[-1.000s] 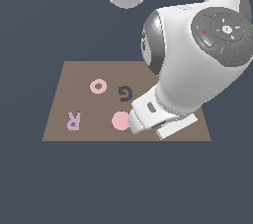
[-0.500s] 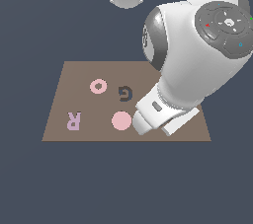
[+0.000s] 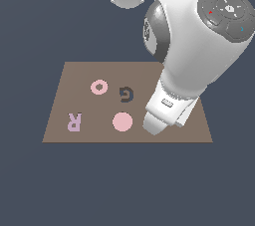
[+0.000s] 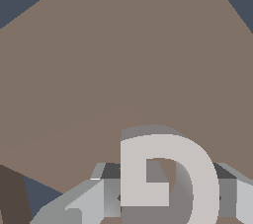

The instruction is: Insert a designated object into the corresponding slot on a board.

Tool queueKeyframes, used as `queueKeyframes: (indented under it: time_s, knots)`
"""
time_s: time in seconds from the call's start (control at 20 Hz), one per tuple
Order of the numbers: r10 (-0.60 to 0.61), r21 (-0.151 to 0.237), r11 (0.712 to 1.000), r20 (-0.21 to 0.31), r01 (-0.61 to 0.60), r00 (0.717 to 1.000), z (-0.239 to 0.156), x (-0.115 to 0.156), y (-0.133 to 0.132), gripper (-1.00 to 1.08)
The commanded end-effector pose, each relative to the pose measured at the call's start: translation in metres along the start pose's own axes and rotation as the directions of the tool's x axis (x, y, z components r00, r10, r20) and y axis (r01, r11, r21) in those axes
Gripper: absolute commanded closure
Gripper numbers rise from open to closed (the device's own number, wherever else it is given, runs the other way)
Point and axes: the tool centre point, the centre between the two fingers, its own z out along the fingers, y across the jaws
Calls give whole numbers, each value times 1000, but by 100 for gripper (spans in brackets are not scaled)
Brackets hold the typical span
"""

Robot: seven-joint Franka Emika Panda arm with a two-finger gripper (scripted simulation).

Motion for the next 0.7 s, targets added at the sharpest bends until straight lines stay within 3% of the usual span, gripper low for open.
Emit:
queueKeyframes:
  time_s: [0.0,0.3,0.65]
  knots:
    - [-103,-1,995,0,103,995,-1,-4,-6,108]
    - [-350,-1,937,-1,350,937,-2,-16,-18,108]
    - [-601,-1,799,-1,601,799,-3,-34,-28,108]
